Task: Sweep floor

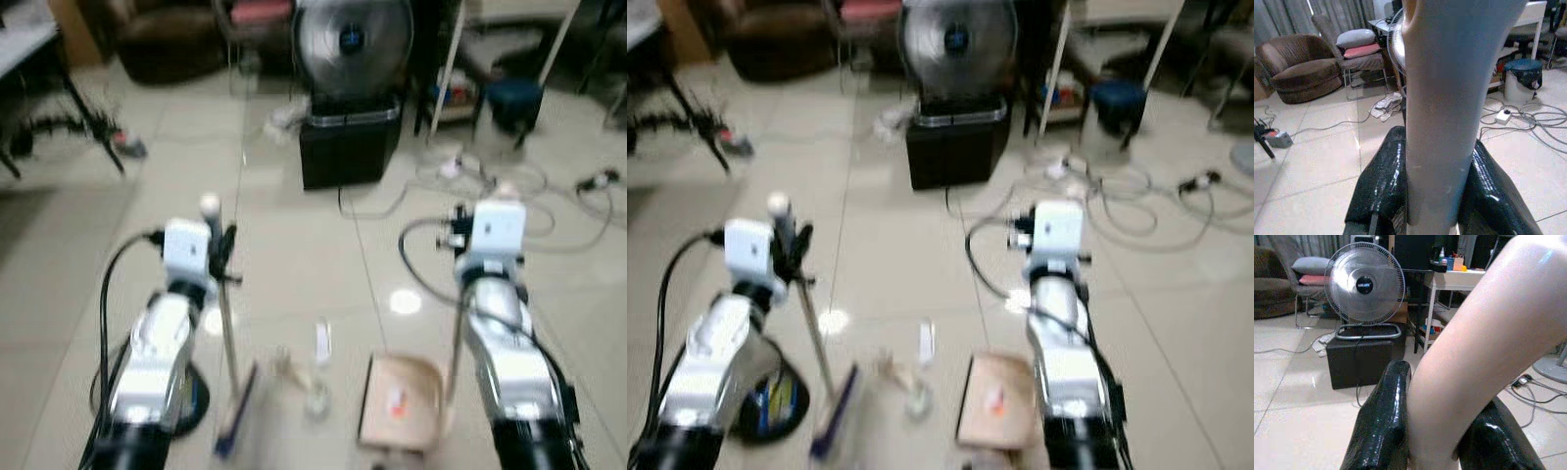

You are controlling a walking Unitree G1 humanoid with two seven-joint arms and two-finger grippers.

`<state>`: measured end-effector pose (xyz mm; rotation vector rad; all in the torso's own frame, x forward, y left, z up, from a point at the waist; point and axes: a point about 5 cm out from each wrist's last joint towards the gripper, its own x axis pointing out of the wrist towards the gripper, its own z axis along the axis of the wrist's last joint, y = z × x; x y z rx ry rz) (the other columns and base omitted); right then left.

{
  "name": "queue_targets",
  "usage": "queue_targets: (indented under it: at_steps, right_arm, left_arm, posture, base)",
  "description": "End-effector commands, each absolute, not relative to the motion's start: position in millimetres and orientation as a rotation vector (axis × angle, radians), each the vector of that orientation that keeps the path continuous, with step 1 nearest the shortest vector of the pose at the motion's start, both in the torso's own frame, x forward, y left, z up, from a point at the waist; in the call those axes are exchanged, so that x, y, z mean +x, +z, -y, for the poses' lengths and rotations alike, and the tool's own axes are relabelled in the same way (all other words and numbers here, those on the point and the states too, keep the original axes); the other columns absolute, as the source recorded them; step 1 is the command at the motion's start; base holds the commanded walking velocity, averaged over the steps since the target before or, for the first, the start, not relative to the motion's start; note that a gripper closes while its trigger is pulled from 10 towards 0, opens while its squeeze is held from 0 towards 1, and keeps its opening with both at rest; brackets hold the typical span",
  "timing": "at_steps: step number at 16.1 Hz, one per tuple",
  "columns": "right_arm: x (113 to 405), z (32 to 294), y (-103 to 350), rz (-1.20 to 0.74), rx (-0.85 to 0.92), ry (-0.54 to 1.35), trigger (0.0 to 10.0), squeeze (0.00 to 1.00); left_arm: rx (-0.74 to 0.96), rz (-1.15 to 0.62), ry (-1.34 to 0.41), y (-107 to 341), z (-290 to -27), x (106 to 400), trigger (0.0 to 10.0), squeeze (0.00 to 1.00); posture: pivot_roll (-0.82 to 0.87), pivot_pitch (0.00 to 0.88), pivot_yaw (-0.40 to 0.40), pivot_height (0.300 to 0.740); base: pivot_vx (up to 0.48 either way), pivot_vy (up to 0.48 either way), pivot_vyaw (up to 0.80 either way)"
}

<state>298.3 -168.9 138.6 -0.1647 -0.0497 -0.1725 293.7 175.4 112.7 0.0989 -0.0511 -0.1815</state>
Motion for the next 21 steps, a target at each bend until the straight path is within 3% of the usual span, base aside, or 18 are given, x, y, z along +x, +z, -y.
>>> queue_targets:
  at_steps: [1,5,10,14,21]
  right_arm:
    - [300,173,144,0.074,-0.185,-0.172,10.0,0.00]
    - [301,169,142,0.091,-0.186,-0.146,10.0,0.00]
    - [305,172,136,0.147,-0.239,-0.173,10.0,0.00]
    - [311,165,141,0.287,-0.178,-0.096,10.0,0.00]
    - [324,112,122,0.304,-0.227,0.105,10.0,0.00]
  left_arm:
    - [0.084,0.092,-0.199,120,-168,295,10.0,0.00]
    - [0.081,0.041,-0.148,112,-175,293,10.0,0.00]
    - [0.063,0.108,-0.054,110,-180,294,10.0,0.00]
    - [0.000,0.246,-0.077,114,-172,286,10.0,0.00]
    - [0.014,0.237,-0.141,105,-153,283,10.0,0.00]
  posture:
    - [-0.09,0.081,0.052,0.740]
    - [-0.08,0.114,0.053,0.740]
    - [-0.06,0.172,0.052,0.740]
    - [-0.06,0.279,0.058,0.740]
    - [-0.04,0.348,0.053,0.740]
  base:
    - [0.000,0.000,0.00]
    - [0.000,0.000,0.00]
    - [0.000,0.000,0.00]
    - [0.000,0.000,0.00]
    - [0.000,0.000,0.00]
